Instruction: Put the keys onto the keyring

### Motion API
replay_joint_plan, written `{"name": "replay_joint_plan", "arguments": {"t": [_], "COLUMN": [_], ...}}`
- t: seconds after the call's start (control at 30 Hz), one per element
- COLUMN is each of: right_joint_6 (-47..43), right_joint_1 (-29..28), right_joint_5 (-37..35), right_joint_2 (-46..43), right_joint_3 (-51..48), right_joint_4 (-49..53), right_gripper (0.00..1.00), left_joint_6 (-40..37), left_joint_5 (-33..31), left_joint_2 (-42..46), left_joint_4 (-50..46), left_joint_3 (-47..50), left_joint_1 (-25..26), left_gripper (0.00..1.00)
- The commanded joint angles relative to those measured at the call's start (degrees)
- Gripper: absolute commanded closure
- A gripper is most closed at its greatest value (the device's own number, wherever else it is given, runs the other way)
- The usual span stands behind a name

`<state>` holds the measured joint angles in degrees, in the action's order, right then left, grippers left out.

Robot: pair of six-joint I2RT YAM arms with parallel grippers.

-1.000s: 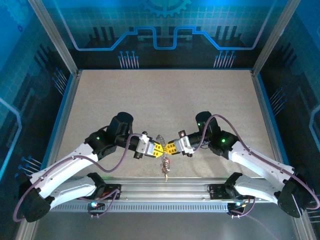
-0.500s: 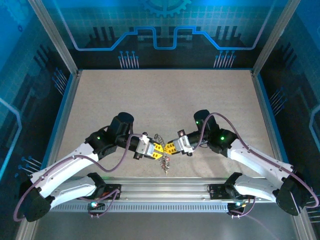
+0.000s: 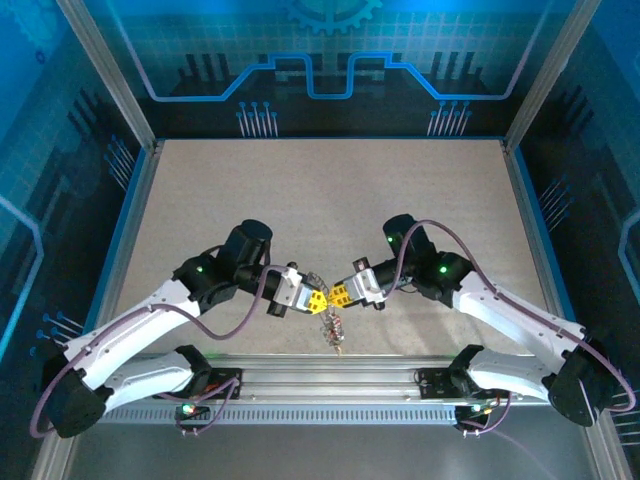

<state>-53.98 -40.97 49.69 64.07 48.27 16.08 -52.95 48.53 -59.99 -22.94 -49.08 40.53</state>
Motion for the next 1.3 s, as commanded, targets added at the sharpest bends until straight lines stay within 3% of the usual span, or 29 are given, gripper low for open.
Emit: {"name": "replay_joint_plan", "arguments": {"t": [0.0,0.57,1.27], "right_joint_6": [-3.10,-5.61,-7.61], "right_joint_1": [-0.24,-0.64,-0.95], "right_joint_5": [-1.58,-0.69,-1.01], "right_joint_2": [0.69,2.27,4.13], "right_joint_3": [4.32,5.75,7.54], "right_joint_4": [2.06,5.37,8.01], "right_gripper": [1.00,1.00,1.00], "left_joint_6": [-2.83,-4.06,-3.13], "left_joint_5": [6.39,12.25,11.43], "left_joint_2": [-1.90,-6.01,-6.77], "left_joint_4": [-4.48,-4.27,-5.46], "left_joint_3": [-1.85,-4.24,-4.19], "left_joint_1": [0.01,-0.53,-0.76], "left_gripper": [1.00,0.94,0.83]}}
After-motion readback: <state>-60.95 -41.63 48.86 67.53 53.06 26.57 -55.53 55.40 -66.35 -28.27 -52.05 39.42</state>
